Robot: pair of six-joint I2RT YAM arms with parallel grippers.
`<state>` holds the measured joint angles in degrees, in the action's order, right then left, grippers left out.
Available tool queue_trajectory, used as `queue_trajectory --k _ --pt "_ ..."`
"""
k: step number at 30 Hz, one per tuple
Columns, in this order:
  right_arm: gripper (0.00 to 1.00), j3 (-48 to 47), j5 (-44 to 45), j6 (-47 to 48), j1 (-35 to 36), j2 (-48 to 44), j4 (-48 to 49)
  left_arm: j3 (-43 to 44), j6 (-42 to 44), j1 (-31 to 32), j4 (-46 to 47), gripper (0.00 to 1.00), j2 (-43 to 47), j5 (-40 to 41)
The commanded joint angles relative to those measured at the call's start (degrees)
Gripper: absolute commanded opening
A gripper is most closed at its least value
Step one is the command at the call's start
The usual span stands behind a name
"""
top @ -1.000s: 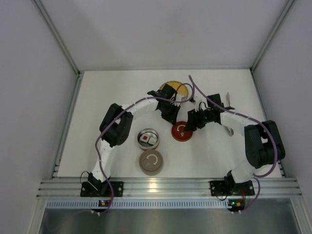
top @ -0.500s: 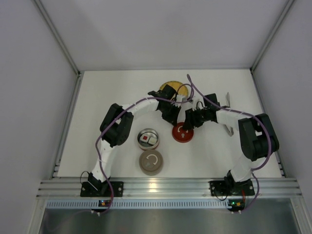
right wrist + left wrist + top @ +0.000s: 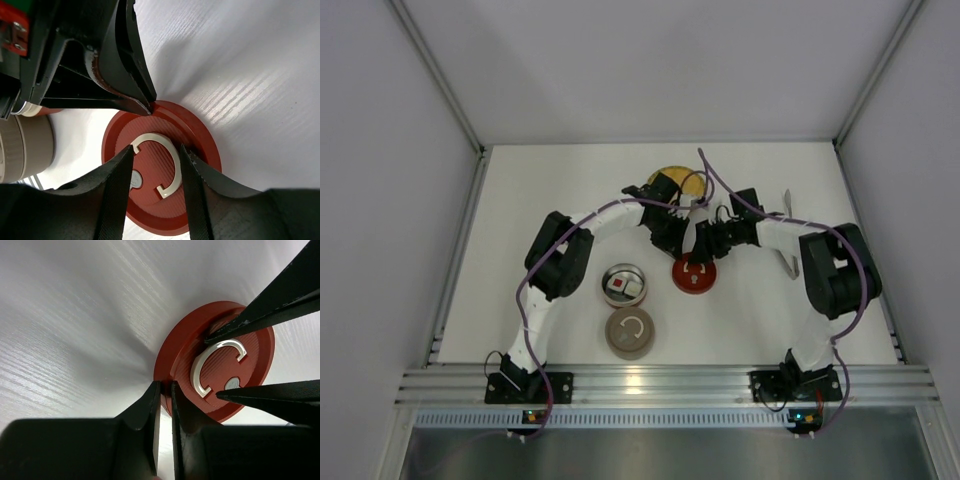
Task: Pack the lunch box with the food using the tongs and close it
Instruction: Adjust the packing box at the center of the board.
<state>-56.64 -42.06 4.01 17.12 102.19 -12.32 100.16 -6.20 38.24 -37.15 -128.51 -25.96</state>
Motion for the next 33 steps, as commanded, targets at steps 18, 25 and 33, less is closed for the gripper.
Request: queue_trajectory --k 18,25,33 --pt "0.3 -4.27 -22.18 7.58 2.21 1.88 -12.28 -0.67 3.03 1.22 -3.55 0.0 -4.82 3.1" --pt "0.26 -4.35 -25.43 9.7 2.21 -0.94 -15.62 -0.67 2.94 1.22 -3.37 0.0 -4.74 3.81" --pt "0.38 -3.66 -22.01 14.18 2.21 -3.92 -18.98 -1.02 3.47 1.22 -2.93 0.0 -3.95 3.54"
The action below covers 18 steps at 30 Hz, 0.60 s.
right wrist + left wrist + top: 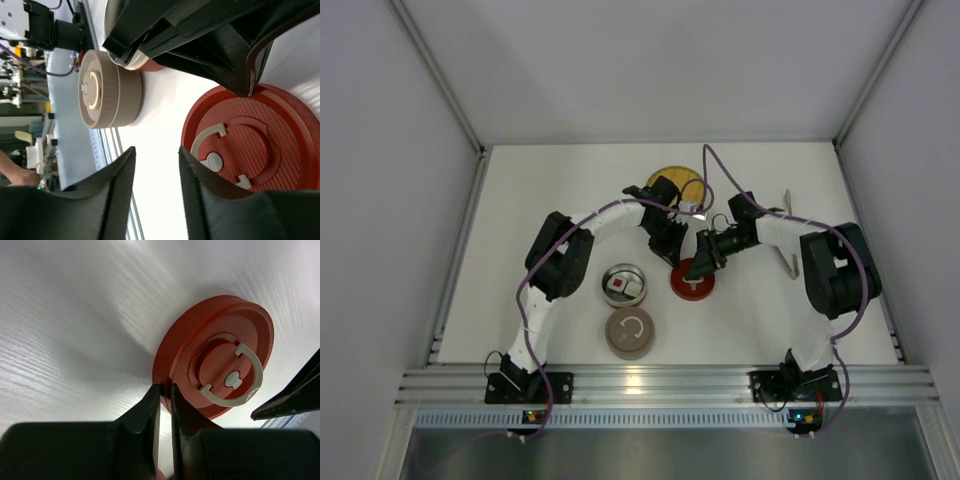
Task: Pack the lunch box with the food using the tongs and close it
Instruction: Adjust the packing box at the center of the board.
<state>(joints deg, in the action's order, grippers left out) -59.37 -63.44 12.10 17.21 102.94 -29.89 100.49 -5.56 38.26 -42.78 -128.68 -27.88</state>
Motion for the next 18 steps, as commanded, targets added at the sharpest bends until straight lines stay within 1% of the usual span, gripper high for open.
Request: queue_trajectory --k 1,2,5,7,11,12,14,17,18 --pt "0.41 -0.4 0.5 6.01 2.04 -5.46 -0.96 -1.52 2.92 1.2 2.88 0.0 -3.51 5.38" --pt "0.48 0.65 0.95 5.75 2.04 -6.25 -0.09 -2.04 3.1 1.2 3.14 0.0 -3.24 5.29" --pt "0.56 2.33 2.53 4.52 1.6 -10.29 1.67 -3.97 3.1 1.12 5.07 0.0 -1.31 5.12" --pt "0.58 2.68 3.49 4.08 1.25 -13.19 1.85 -4.6 2.66 1.03 6.57 0.0 0.44 4.15" --pt "0.6 3.3 5.69 3.28 0.54 -17.85 1.85 -4.77 1.52 0.76 7.8 0.07 2.91 2.39" --pt "0.59 3.3 6.04 3.2 0.11 -19.51 1.59 -5.04 1.52 0.59 8.15 0.13 3.43 2.04" --pt "0.6 3.74 6.84 3.2 -0.42 -21.19 1.33 -5.13 1.52 0.5 8.77 0.18 5.1 1.16" --pt "0.6 4.27 7.8 3.37 -1.48 -24.35 0.45 -4.86 2.22 -0.11 8.33 0.36 7.04 -0.77" --pt "0.6 4.27 8.15 3.46 -2.09 -25.67 0.01 -5.21 2.14 -0.46 8.59 0.48 7.74 -1.12"
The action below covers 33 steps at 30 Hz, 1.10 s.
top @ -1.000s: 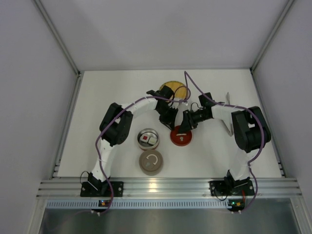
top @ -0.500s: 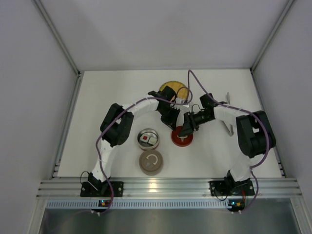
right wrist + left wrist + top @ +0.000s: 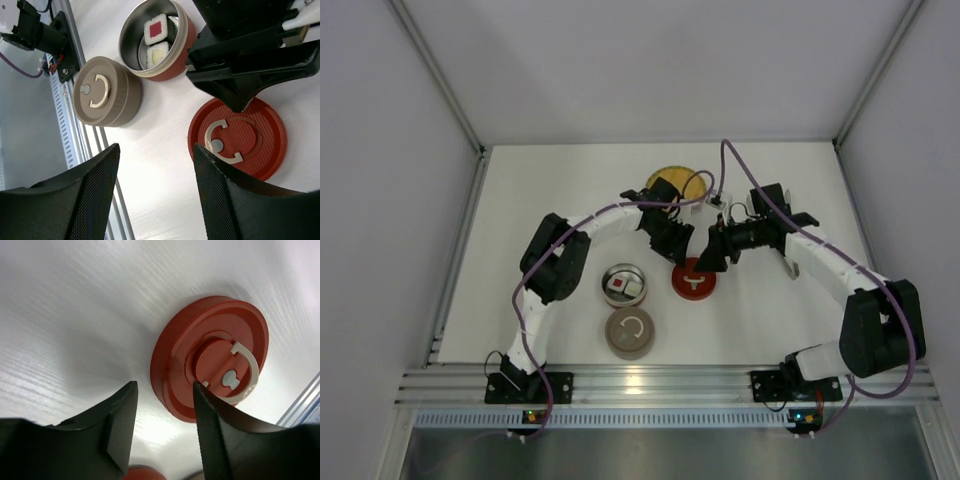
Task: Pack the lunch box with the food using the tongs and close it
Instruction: Adjust the packing box at the center of the board, then pick up the box lid from the center of the board.
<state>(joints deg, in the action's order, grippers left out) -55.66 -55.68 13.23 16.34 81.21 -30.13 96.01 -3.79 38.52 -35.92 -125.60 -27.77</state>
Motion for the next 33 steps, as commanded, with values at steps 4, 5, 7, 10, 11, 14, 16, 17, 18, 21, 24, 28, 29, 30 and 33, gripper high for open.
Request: queue_trajectory --k 4,5,7,10,11,14,16,17,18,21,24,28,29,30,33 --pt "0.6 0.9 0.13 2.58 -3.5 -7.11 -2.38 -3.97 0.63 -1.26 4.45 0.95 9.75 -0.01" --pt "0.6 0.99 0.13 3.11 -3.85 -8.16 -3.0 -4.77 0.72 -1.34 5.15 0.98 12.63 1.21" --pt "0.6 1.43 0.48 3.99 -4.65 -9.13 -4.32 -6.44 0.72 -1.87 7.88 0.98 15.72 2.45" --pt "0.61 2.48 2.32 6.1 -4.91 -11.07 -6.6 -8.2 0.36 -3.01 9.64 0.98 21.26 3.69" --pt "0.6 2.83 2.77 6.8 -5.09 -12.03 -7.65 -8.99 0.19 -3.36 10.08 0.98 22.58 3.25" --pt "0.6 3.89 4.0 5.93 -6.23 -14.31 -8.01 -11.8 0.88 -3.89 13.68 0.98 28.99 1.93" --pt "0.6 4.5 2.52 4.53 -9.38 -14.68 -7.49 -11.12 3.07 -3.72 8.46 0.98 30.59 -0.86" --pt "0.6 4.51 1.72 3.82 -10.96 -14.5 -7.4 -9.54 7.0 -3.46 5.02 0.98 29.98 -1.58" --pt "0.6 4.33 0.58 3.64 -14.2 -14.07 -8.18 -6.56 8.26 -2.24 1.59 0.98 28.93 1.02" --pt "0.61 4.07 0.05 3.64 -22.19 -12.22 -9.07 -5.65 12.48 1.97 -4.77 0.98 29.18 7.97" --pt "0.61 3.72 -0.39 4.52 -28.79 -10.64 -10.3 -10.04 17.32 6.98 -3.28 0.98 31.82 15.79" --pt "0.61 3.01 -2.59 6.36 -35.05 -8.35 -12.4 -11.02 21.01 11.74 -4.77 0.98 29.89 22.49" --pt "0.61 2.93 -2.94 6.71 -35.84 -7.48 -13.37 -10.76 21.28 12.27 -4.86 0.98 28.58 23.02" --pt "0.61 2.92 -3.64 6.98 -37.59 -7.21 -13.72 -10.67 21.72 13.58 -5.21 0.98 27.87 23.55" --pt "0.61 2.92 -4.0 6.98 -39.97 -7.03 -13.82 -10.31 23.82 17.53 -4.25 0.98 24.63 28.7"
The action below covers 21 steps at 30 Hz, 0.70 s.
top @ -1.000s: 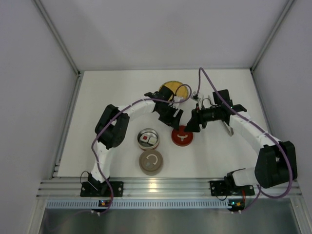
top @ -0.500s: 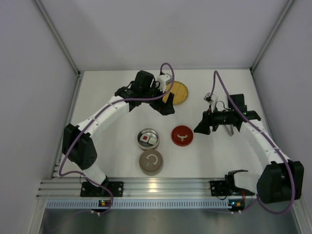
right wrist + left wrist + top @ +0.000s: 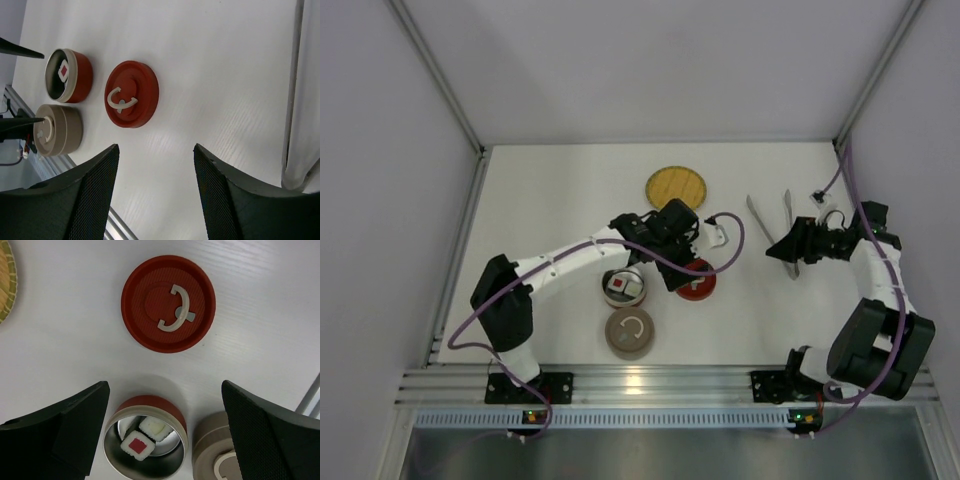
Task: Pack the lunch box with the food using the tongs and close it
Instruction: Pick up the box lid from the center of the board.
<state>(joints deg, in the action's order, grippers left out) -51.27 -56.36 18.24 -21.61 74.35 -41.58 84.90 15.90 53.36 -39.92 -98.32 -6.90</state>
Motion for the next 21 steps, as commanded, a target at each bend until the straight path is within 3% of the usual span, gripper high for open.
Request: queue_trajectory --k 1,6,12,21 --pt "0.61 -1.38 -3.41 2.06 -2.47 -0.34 -2.28 0.7 5.53 3.84 0.02 0.98 -3.62 9.52" --pt "0.61 -0.59 -4.64 1.8 -3.71 -1.22 -2.01 3.85 6.78 7.9 0.9 0.87 -10.03 15.85" --pt "0.61 -0.5 -5.25 2.68 -4.23 -0.78 -2.71 9.4 6.16 7.9 -0.77 0.74 -16.46 15.95" --pt "0.61 -0.41 -6.04 2.68 -4.32 0.18 -2.54 12.21 7.74 7.98 -0.07 0.63 -20.41 15.51"
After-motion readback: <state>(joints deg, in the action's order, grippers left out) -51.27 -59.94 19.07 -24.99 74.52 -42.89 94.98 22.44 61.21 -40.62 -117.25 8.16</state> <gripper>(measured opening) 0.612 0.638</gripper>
